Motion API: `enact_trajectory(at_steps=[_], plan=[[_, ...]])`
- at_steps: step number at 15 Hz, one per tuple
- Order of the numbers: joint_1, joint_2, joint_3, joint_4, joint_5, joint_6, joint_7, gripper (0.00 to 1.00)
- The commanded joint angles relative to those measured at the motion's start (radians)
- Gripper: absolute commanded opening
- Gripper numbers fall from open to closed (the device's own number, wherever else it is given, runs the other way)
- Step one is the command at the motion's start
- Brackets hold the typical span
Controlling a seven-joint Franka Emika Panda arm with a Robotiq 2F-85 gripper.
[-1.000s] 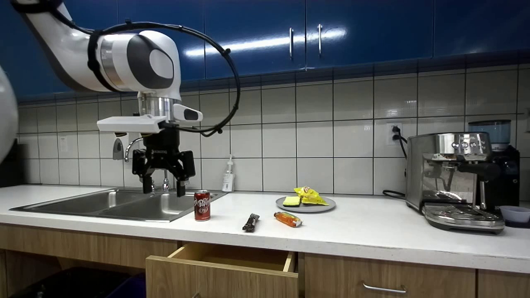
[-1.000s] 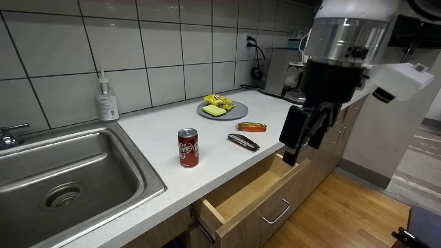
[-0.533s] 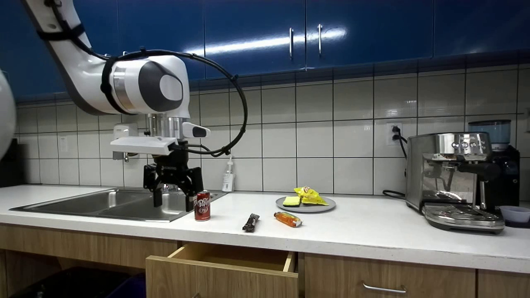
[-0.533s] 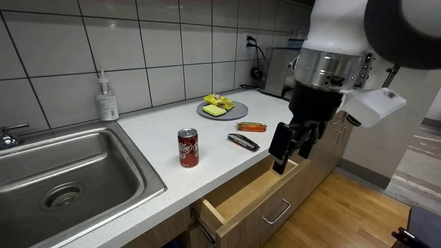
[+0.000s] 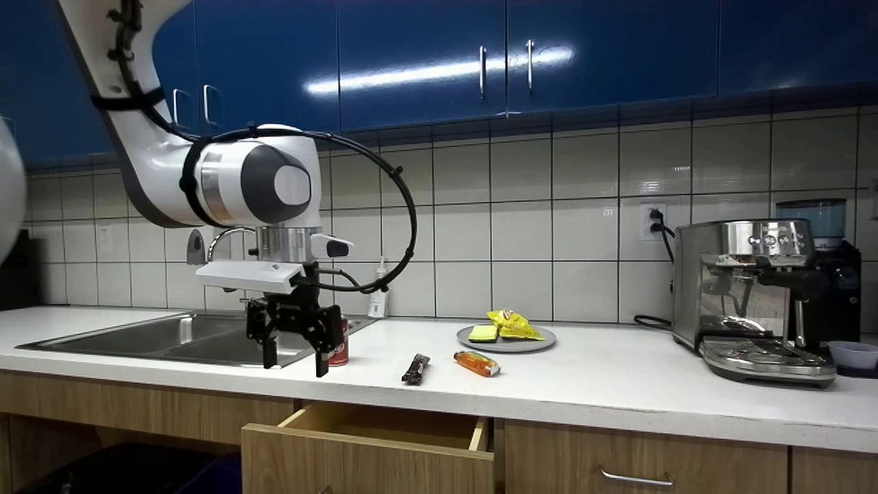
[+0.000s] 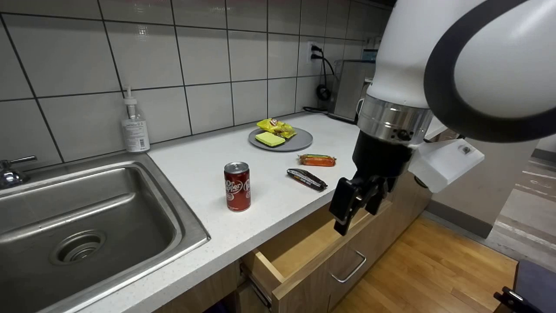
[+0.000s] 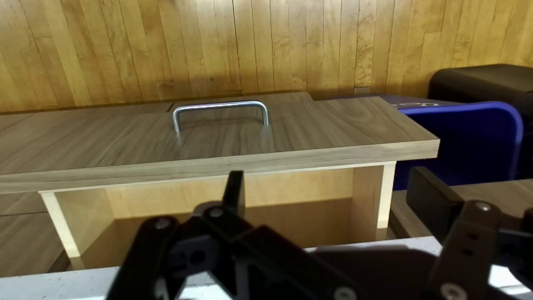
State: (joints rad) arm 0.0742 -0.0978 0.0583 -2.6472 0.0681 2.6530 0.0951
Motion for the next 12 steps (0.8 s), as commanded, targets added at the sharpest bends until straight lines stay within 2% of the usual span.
enact_trajectory(at_steps=[1, 12], plan=[[-0.013, 0.075, -0.006, 0.039, -0.022, 0.051, -0.026, 1.00], [-0.021, 0.252, -0.052, 0.124, -0.084, 0.153, 0.006, 1.00]])
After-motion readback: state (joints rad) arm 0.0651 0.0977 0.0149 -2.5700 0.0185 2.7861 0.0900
